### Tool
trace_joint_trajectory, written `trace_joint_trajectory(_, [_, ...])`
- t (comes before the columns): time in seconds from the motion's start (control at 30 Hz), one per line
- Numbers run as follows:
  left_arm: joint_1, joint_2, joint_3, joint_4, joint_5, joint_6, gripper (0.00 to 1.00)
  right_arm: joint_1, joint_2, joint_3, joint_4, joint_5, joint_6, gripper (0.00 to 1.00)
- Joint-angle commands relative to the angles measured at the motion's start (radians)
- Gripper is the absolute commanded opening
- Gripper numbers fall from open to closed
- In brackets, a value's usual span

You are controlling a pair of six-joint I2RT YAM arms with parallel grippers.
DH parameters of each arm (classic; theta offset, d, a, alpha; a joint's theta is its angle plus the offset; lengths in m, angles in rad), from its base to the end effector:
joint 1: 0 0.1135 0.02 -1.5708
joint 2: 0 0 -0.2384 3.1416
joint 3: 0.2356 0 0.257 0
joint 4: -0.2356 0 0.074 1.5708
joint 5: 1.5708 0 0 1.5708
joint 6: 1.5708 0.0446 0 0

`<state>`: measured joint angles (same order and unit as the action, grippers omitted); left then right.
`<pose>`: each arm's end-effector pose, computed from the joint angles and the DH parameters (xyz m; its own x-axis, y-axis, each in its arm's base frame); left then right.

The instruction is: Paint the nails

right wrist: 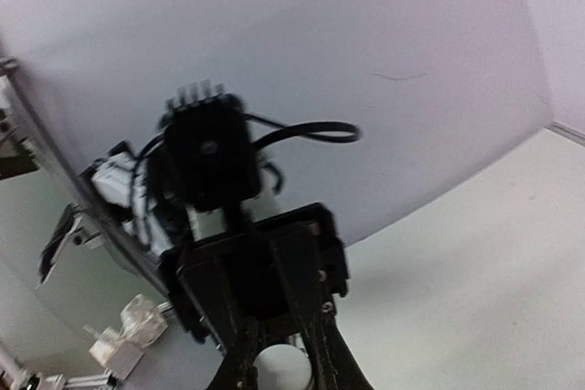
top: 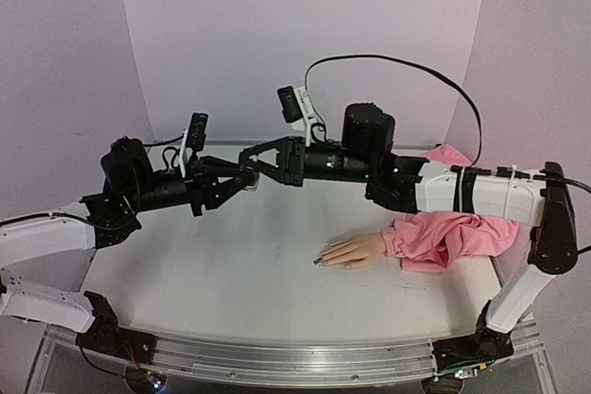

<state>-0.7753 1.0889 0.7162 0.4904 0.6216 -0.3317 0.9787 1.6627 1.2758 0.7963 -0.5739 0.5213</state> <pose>0.1772 -0.2100 0.3026 -0.2405 -0.1350 -0.9612 0.9558 0.1395 -0.2587 0.2021 0.3439 0.3565 -0.2928 0.3140 -0.9031 -0.9560 -0.1164 0.2695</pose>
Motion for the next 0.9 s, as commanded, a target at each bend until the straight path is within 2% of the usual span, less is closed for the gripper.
trace_joint_trajectory(0.0, [-0.047, -0.019, -0.038, 0.090, -0.637, 0.313, 0.00, 0.136, 0.034, 0.105, -0.299, 0.667, 0.086, 0.00])
trace_joint_trajectory(0.03, [-0.071, 0.006, -0.026, 0.090, -0.729, 0.388, 0.00, 0.167, 0.046, 0.118, -0.330, 0.816, 0.105, 0.00])
trace_joint_trajectory(0.1, [-0.099, 0.056, -0.004, 0.091, -0.856, 0.472, 0.00, 0.211, 0.063, 0.143, -0.351, 0.930, 0.129, 0.00])
trace_joint_trajectory(0.2, [-0.107, 0.090, -0.005, 0.091, -0.932, 0.474, 0.00, 0.241, 0.082, 0.209, -0.381, 0.967, 0.066, 0.00])
trace_joint_trajectory(0.27, [-0.107, 0.094, -0.016, 0.090, -0.913, 0.465, 0.00, 0.240, 0.070, 0.216, -0.380, 0.946, 0.018, 0.00])
trace_joint_trajectory(0.3, [-0.107, 0.093, -0.026, 0.090, -0.890, 0.457, 0.00, 0.238, 0.055, 0.212, -0.377, 0.930, -0.001, 0.04])
trace_joint_trajectory(0.4, [-0.107, 0.061, -0.065, 0.076, -0.793, 0.405, 0.00, 0.211, -0.025, 0.160, -0.339, 0.789, -0.116, 0.41])
trace_joint_trajectory(0.5, [-0.107, 0.009, -0.073, -0.005, -0.698, 0.349, 0.00, 0.116, -0.120, 0.062, -0.287, 0.535, -0.153, 0.66])
trace_joint_trajectory(0.6, [-0.105, -0.028, -0.039, -0.105, -0.574, 0.304, 0.00, 0.005, -0.169, 0.005, -0.239, 0.215, -0.157, 0.85])
trace_joint_trajectory(0.67, [-0.096, -0.049, -0.021, -0.119, -0.406, 0.282, 0.00, -0.028, -0.173, 0.001, -0.235, 0.072, -0.171, 0.92])
trace_joint_trajectory(0.73, [-0.074, -0.060, 0.007, -0.116, -0.204, 0.232, 0.00, -0.040, -0.166, 0.003, -0.226, -0.038, -0.166, 0.94])
trace_joint_trajectory(0.87, [-0.068, -0.043, 0.074, -0.108, 0.118, 0.166, 0.00, -0.042, -0.152, -0.018, -0.108, -0.190, -0.123, 0.80])
